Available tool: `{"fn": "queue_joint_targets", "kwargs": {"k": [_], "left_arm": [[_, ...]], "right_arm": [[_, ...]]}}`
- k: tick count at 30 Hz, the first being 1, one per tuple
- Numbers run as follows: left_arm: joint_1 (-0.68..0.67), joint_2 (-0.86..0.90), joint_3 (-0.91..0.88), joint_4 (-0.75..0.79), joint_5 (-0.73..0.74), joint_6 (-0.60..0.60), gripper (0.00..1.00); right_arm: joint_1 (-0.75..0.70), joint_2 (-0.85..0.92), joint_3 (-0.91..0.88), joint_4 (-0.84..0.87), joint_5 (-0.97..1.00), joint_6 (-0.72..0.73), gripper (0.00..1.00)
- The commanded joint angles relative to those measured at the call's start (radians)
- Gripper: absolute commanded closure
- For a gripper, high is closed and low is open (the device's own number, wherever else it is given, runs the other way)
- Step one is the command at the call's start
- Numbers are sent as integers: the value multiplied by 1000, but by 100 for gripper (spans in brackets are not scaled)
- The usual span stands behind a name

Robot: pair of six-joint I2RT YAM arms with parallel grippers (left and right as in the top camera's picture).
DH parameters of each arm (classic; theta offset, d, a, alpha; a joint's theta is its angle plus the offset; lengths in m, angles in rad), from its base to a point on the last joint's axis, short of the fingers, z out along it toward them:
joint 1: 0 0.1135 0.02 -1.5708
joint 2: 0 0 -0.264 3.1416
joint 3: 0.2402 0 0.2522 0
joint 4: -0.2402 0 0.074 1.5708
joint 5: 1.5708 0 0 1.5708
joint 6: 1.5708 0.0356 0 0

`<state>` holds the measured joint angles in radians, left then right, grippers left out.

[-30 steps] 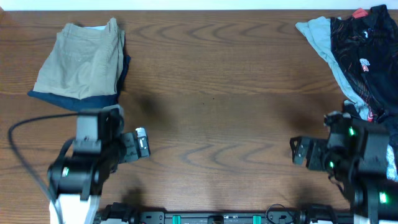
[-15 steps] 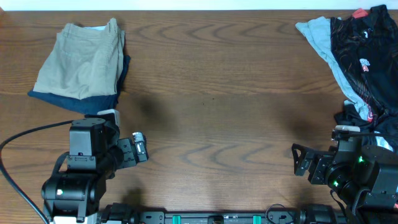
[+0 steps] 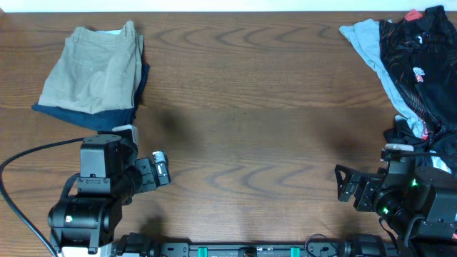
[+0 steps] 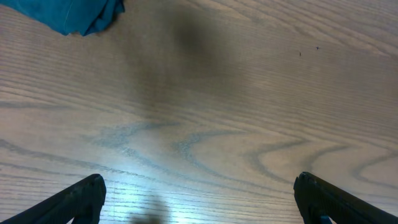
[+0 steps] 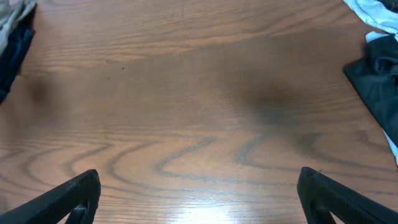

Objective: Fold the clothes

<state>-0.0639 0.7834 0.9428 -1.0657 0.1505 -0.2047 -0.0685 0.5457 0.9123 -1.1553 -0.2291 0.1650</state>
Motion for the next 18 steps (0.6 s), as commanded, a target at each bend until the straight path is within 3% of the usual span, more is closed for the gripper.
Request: {"fn": "queue_joint_targets", "kwargs": {"k": [1, 9, 14, 18], "left_arm": [[-5, 0, -6, 2, -1, 9, 2], [-5, 0, -6, 2, -2, 9, 2], [-5, 0, -6, 2, -2, 9, 2], [-5, 0, -6, 2, -2, 9, 2]], "right_arm": [[11, -8, -8, -2, -8, 14, 1], [26, -105, -40, 21, 98, -32, 1], [80, -261, -196, 222, 98, -183, 1], [96, -408, -370, 370, 98, -215, 1]]}}
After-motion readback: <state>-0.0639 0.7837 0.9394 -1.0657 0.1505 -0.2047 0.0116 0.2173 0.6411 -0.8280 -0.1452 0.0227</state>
